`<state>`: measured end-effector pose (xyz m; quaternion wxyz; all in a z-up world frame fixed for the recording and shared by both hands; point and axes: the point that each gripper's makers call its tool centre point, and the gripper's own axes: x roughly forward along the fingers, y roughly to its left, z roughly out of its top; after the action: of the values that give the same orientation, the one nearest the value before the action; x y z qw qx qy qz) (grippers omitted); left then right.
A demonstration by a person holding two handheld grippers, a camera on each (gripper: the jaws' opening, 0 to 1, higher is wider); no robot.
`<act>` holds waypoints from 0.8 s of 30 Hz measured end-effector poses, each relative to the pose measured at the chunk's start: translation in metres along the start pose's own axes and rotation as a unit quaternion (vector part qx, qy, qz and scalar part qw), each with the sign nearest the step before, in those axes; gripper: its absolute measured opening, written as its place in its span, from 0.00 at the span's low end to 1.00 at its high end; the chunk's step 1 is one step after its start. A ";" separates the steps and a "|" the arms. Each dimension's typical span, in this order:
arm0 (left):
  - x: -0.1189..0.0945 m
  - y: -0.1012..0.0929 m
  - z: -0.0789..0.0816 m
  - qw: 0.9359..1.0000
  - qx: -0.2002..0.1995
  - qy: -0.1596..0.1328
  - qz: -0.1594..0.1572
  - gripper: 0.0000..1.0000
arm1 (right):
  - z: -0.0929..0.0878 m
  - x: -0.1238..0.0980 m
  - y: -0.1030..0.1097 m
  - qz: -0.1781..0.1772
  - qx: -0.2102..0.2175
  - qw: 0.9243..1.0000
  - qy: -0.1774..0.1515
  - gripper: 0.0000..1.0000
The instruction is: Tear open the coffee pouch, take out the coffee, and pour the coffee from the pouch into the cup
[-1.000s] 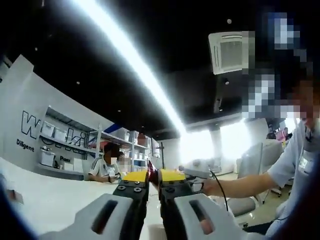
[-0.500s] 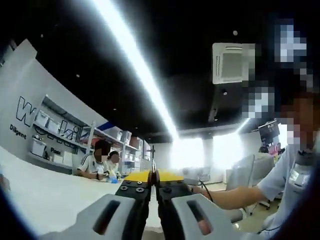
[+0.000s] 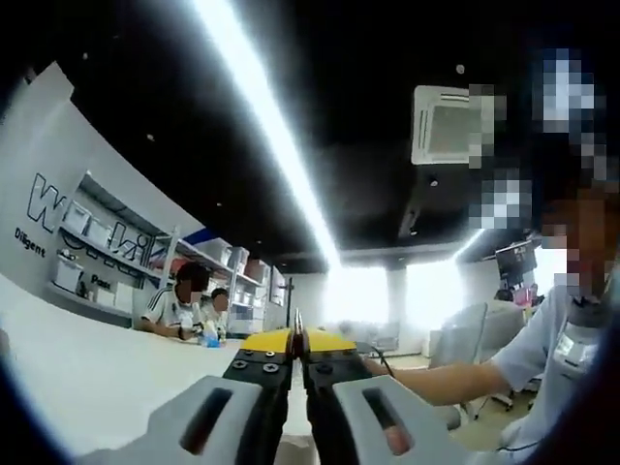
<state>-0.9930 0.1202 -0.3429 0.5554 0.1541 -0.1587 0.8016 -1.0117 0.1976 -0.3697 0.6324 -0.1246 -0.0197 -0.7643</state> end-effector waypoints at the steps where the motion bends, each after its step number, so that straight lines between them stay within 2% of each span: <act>1: -0.001 0.000 -0.001 1.000 -0.001 0.000 0.000 0.06 | 0.000 0.001 0.001 0.002 0.000 1.000 0.001 0.23; 3: -0.003 0.002 0.000 1.000 -0.013 -0.004 -0.004 0.06 | -0.001 0.002 0.001 0.004 0.001 1.000 0.001 0.22; 6: -0.004 0.006 0.001 1.000 -0.014 -0.010 0.001 0.06 | 0.000 0.003 0.002 0.008 0.006 1.000 0.002 0.15; 8: -0.005 0.006 0.002 0.999 -0.029 -0.017 -0.006 0.06 | 0.000 0.004 0.003 0.012 0.004 1.000 0.005 0.12; 10: -0.005 0.007 0.004 0.999 -0.032 -0.019 -0.004 0.06 | 0.000 0.005 0.004 0.015 -0.001 1.000 0.009 0.02; 12: -0.003 0.008 0.005 0.999 -0.034 -0.024 -0.003 0.06 | 0.001 0.007 0.005 0.023 -0.002 1.000 0.013 0.03; 15: 0.003 0.003 0.004 0.999 -0.028 -0.017 -0.008 0.06 | 0.000 0.011 0.006 0.029 -0.001 0.999 0.020 0.17; 16: 0.004 0.002 0.004 0.999 -0.026 -0.017 -0.008 0.06 | 0.000 0.012 0.007 0.032 -0.003 0.999 0.025 0.18; 17: 0.005 0.002 0.004 0.999 -0.027 -0.017 -0.012 0.06 | -0.003 0.013 0.005 0.032 -0.021 0.999 0.037 0.18; 18: 0.006 0.003 0.005 0.999 -0.030 -0.016 -0.015 0.06 | -0.001 0.015 0.005 0.033 -0.030 0.998 0.035 0.17; 21: 0.009 0.001 0.005 0.999 -0.036 -0.006 -0.025 0.06 | -0.001 0.017 0.002 0.033 -0.024 0.998 0.047 0.19; 23: 0.010 -0.002 0.008 0.999 -0.037 -0.003 -0.034 0.06 | -0.002 0.018 0.007 0.049 -0.026 0.997 0.054 0.21; 24: 0.011 -0.003 0.009 0.999 -0.038 -0.003 -0.034 0.06 | -0.001 0.019 0.010 0.055 -0.030 0.997 0.056 0.19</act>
<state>-0.9932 0.1265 -0.3300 0.5873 0.1407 -0.1850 0.7753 -1.0055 0.1774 -0.3683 0.6693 -0.1017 0.0452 -0.7346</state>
